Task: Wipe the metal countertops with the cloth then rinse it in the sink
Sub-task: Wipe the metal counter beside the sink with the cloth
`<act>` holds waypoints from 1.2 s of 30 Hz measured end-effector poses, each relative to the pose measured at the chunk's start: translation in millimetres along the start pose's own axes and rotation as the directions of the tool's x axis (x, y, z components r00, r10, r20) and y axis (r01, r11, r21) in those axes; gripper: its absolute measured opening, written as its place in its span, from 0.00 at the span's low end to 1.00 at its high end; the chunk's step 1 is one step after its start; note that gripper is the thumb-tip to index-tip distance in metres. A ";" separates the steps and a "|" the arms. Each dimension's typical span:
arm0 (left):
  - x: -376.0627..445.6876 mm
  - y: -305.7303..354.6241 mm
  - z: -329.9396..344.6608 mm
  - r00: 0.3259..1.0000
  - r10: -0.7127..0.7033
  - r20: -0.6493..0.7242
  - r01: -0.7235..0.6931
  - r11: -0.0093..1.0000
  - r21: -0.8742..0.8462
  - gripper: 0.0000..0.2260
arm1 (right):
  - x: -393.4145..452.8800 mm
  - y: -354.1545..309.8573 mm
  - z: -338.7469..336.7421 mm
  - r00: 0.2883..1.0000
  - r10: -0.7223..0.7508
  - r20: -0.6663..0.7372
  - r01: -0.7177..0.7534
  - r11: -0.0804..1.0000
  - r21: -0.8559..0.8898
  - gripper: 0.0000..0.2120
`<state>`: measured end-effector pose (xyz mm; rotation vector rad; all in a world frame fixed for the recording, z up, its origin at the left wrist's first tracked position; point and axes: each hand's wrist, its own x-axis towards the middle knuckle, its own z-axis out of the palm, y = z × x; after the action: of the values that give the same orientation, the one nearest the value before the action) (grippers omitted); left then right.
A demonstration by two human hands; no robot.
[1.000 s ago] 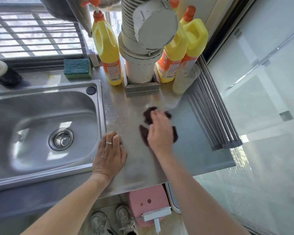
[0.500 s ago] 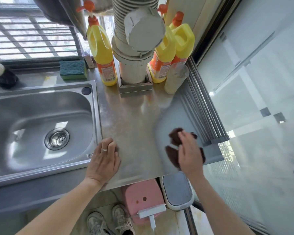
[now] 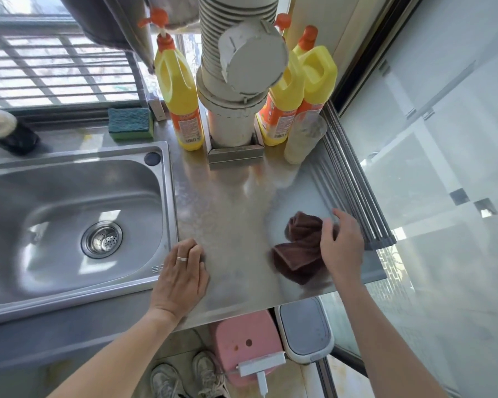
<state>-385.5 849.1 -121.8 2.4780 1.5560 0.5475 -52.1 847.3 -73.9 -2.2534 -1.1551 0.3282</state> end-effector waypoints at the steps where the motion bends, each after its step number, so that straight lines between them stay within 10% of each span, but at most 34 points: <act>1: 0.3 0.0 0.2 1.000 -0.003 0.002 0.003 1.000 0.004 0.06 | -0.7 6.8 -0.5 0.995 -0.082 -0.057 0.076 0.992 -0.101 0.18; 6: 0.1 0.3 -0.7 1.000 -0.012 -0.010 0.012 1.000 -0.006 0.06 | -32.2 23.2 29.5 0.926 -0.324 0.195 0.361 0.912 -0.194 0.30; 15: 0.4 0.4 0.8 0.999 -0.018 -0.026 0.018 1.000 -0.014 0.09 | 12.7 -77.2 115.9 0.923 -0.337 0.187 0.383 0.852 -0.357 0.38; 23: -1.0 0.0 3.1 0.998 -0.011 -0.061 0.009 0.999 -0.040 0.11 | -19.1 -197.6 214.6 0.737 -0.592 0.325 0.634 0.773 -0.029 0.30; 31: -3.7 -1.9 11.3 0.996 -0.048 -0.072 0.042 0.996 -0.085 0.11 | -35.3 -137.8 175.8 0.408 -0.857 0.315 0.891 0.448 0.067 0.24; 36: -2.2 -2.4 14.2 0.996 -0.062 -0.057 0.058 0.996 -0.072 0.13 | -27.8 -169.2 200.5 0.541 -0.763 0.354 0.824 0.565 -0.041 0.27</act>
<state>-382.8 848.9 -136.1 2.3763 1.5982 0.6600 -272.4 979.1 -134.9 -1.5747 -2.3393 0.1656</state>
